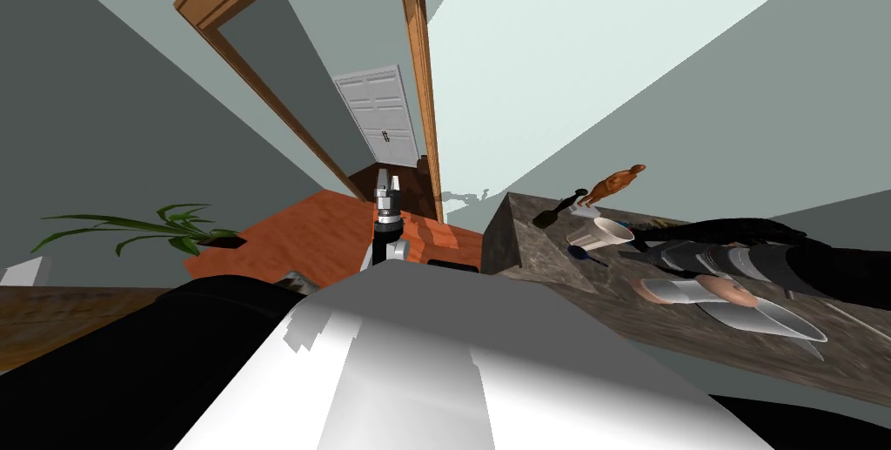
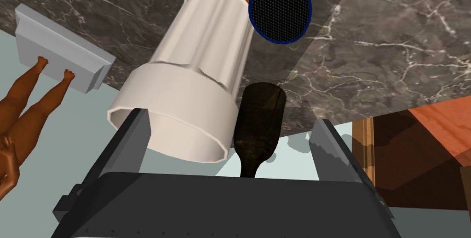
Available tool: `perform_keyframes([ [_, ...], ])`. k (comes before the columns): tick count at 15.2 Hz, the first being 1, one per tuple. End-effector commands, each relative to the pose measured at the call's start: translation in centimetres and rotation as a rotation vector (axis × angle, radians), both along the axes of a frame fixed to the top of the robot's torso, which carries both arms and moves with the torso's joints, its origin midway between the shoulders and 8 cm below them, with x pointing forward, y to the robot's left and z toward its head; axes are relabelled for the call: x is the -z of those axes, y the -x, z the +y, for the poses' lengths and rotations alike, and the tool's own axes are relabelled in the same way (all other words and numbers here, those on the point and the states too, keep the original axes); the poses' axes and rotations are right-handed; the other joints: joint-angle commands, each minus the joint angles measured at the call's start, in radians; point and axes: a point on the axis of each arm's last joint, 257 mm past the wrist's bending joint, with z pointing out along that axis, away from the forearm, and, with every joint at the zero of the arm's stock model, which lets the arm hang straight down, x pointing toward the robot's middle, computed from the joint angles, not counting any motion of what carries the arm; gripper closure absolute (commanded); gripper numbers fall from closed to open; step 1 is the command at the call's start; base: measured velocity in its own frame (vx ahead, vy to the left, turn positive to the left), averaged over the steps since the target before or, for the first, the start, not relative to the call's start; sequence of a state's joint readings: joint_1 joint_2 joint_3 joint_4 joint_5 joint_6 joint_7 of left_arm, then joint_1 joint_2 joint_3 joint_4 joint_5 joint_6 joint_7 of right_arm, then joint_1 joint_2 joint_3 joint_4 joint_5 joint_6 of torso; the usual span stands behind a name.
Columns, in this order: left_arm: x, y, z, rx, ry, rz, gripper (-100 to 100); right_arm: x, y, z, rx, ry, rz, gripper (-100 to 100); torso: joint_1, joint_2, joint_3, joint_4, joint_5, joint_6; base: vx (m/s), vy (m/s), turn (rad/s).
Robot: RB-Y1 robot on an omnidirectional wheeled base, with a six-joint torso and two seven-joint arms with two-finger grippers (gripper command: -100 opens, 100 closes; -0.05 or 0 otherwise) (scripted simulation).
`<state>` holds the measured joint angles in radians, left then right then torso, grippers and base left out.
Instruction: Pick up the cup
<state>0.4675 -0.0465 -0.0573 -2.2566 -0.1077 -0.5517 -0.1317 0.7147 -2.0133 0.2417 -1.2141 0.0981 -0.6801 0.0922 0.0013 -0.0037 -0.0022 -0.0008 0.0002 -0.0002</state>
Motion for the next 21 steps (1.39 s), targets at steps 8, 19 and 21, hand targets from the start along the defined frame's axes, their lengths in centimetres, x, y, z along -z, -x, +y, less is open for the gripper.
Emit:
perform_keyframes([
  [8, 0.0, 0.0, 0.0, 0.0, 0.0, 0.0, 0, -0.3, 3.4, -1.9, -0.048, 0.097, 0.187, -100, 0.001, -0.008, -0.004, -0.002, 0.0, -0.001, 0.114, 0.025, 0.049],
  [19, 0.0, 0.0, 0.0, 0.0, 0.0, 0.0, 0, 1.9, 9.9, -1.8, -0.063, 0.085, 0.392, -100, -0.001, -0.004, -0.003, -0.001, 0.0, 0.0, 0.099, 0.008, 0.04],
  [21, 0.0, 0.0, 0.0, 0.0, 0.0, 0.0, 0, 3.1, 11.3, -2.3, -0.035, 0.078, 0.39, -100, -0.001, 0.001, 0.0, 0.0, -0.001, -0.001, -0.013, -0.004, 0.189],
])
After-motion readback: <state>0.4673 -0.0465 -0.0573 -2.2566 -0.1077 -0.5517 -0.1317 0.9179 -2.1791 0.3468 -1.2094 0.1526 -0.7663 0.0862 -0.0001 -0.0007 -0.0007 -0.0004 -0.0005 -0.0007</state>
